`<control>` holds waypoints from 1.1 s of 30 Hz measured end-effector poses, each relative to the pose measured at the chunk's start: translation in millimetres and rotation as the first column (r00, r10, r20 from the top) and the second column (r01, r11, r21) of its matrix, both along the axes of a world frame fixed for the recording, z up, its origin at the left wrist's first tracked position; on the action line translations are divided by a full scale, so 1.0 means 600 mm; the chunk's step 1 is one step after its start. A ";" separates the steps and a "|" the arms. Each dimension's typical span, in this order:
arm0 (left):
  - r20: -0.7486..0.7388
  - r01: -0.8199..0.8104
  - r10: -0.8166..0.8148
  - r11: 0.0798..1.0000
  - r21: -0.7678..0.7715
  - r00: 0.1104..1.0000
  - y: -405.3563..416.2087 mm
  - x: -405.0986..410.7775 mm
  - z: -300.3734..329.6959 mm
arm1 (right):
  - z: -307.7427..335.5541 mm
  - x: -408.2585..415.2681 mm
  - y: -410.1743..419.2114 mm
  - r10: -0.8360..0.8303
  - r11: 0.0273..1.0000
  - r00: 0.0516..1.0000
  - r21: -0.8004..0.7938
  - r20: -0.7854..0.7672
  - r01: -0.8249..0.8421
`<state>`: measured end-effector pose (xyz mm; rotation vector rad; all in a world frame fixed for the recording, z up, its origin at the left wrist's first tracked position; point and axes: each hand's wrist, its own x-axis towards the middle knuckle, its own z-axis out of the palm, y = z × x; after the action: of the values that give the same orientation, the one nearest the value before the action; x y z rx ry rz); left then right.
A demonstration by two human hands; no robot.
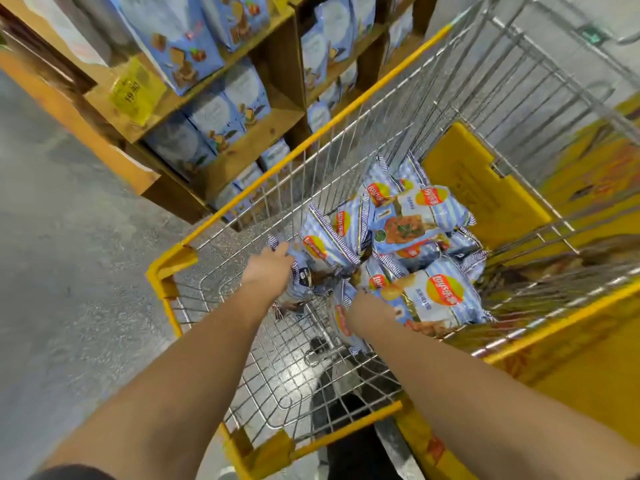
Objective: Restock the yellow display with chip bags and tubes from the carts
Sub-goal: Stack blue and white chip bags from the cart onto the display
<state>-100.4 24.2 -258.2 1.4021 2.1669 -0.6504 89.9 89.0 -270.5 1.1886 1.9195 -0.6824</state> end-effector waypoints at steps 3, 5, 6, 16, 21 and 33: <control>-0.015 -0.014 0.015 1.000 0.011 1.000 -0.025 -0.002 0.001 | 0.013 0.005 0.004 0.084 0.996 0.996 -0.001 0.011 -0.084; -0.044 -0.006 0.007 1.000 0.023 0.999 -0.045 0.003 0.014 | 0.031 0.008 0.006 0.110 0.993 0.992 0.048 -0.065 -0.107; -0.050 -0.020 0.021 1.000 0.024 0.999 -0.054 0.006 0.026 | 0.044 0.007 0.007 0.127 0.989 0.990 0.083 -0.066 -0.122; -0.279 -0.053 0.205 0.881 0.471 0.938 -0.153 0.034 0.273 | 0.247 0.055 -0.057 0.454 0.806 0.876 0.496 -0.165 -0.324; -0.313 0.037 0.224 0.757 0.653 0.923 -0.211 0.099 0.434 | 0.413 0.113 -0.107 0.607 0.699 0.769 0.597 -0.203 -0.394; -0.207 0.170 0.034 0.455 0.874 0.978 -0.234 0.430 0.771 | 0.759 0.395 -0.175 0.452 0.783 0.718 0.621 -0.530 -0.033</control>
<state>157.5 -116.2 204.4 1.9725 2.7764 0.5268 327.2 -15.9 184.9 1.0422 3.0040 -0.3830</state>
